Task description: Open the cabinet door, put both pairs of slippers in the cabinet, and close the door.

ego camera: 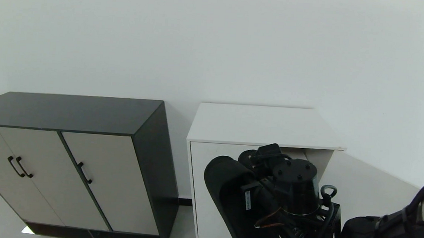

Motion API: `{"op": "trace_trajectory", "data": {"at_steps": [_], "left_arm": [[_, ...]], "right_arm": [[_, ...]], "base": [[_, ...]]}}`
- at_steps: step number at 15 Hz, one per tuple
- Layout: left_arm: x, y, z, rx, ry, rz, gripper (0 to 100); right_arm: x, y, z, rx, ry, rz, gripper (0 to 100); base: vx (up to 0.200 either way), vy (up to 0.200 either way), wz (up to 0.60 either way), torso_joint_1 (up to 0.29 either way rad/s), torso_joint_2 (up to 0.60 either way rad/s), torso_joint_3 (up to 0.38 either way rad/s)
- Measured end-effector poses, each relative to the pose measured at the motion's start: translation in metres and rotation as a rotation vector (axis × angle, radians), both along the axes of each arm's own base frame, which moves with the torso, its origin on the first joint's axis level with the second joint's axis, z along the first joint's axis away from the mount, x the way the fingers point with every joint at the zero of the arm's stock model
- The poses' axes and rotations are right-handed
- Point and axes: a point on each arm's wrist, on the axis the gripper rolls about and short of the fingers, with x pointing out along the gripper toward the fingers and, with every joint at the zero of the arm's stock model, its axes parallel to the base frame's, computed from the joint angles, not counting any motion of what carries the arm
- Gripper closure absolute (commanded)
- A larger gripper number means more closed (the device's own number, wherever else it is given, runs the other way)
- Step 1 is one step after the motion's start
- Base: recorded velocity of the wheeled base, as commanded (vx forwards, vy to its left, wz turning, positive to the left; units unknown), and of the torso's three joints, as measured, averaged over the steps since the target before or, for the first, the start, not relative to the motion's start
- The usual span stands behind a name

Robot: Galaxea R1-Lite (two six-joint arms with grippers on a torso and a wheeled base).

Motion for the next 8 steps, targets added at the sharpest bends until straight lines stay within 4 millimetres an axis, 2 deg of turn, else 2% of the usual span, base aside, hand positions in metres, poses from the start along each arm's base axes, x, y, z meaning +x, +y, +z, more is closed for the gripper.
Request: {"op": "trace_trajectory", "data": {"at_steps": [7,8], "left_arm": [[0.0000,0.0000,0.0000,0.001,0.000,0.000,100],[0.0000,0.0000,0.0000,0.001,0.000,0.000,100]], "right_arm": [[0.0008,0.0010,-0.0013,0.007,-0.006,-0.003,100],[0.0007,0.0019,-0.0015,0.011,-0.009,0.000,100]], "base": [[0.000,0.000,0.00,0.000,0.00,0.000],[0.000,-0.200,0.00,0.002,0.00,0.002]]}}
